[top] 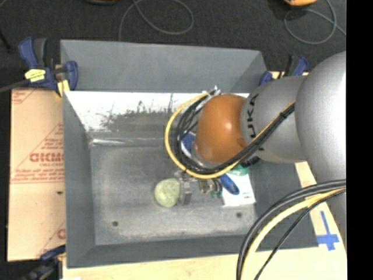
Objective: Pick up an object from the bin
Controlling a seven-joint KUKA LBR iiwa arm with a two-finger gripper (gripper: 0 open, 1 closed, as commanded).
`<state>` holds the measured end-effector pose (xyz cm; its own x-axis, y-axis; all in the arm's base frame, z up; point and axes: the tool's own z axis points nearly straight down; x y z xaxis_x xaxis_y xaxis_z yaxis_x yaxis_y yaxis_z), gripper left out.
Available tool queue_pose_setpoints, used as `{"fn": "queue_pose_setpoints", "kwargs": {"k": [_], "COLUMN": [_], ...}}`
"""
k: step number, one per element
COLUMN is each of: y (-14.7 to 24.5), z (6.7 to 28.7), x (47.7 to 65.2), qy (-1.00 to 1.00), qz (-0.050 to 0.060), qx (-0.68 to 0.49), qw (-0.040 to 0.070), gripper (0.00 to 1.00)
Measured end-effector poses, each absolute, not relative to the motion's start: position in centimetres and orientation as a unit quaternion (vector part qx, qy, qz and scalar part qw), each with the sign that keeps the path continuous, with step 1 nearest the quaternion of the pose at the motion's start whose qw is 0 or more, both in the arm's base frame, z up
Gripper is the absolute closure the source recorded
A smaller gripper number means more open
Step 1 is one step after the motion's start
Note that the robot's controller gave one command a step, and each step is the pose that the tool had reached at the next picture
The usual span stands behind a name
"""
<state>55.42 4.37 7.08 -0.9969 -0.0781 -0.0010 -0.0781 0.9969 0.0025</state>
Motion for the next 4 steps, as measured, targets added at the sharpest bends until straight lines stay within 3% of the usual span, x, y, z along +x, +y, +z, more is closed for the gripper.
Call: {"fn": "queue_pose_setpoints", "kwargs": {"k": [4], "y": [4.4], "z": [8.2], "x": [55.5], "qy": [0.999], "qz": [0.001], "qx": [-0.039], "qw": [0.002], "gripper": [1.00]}}
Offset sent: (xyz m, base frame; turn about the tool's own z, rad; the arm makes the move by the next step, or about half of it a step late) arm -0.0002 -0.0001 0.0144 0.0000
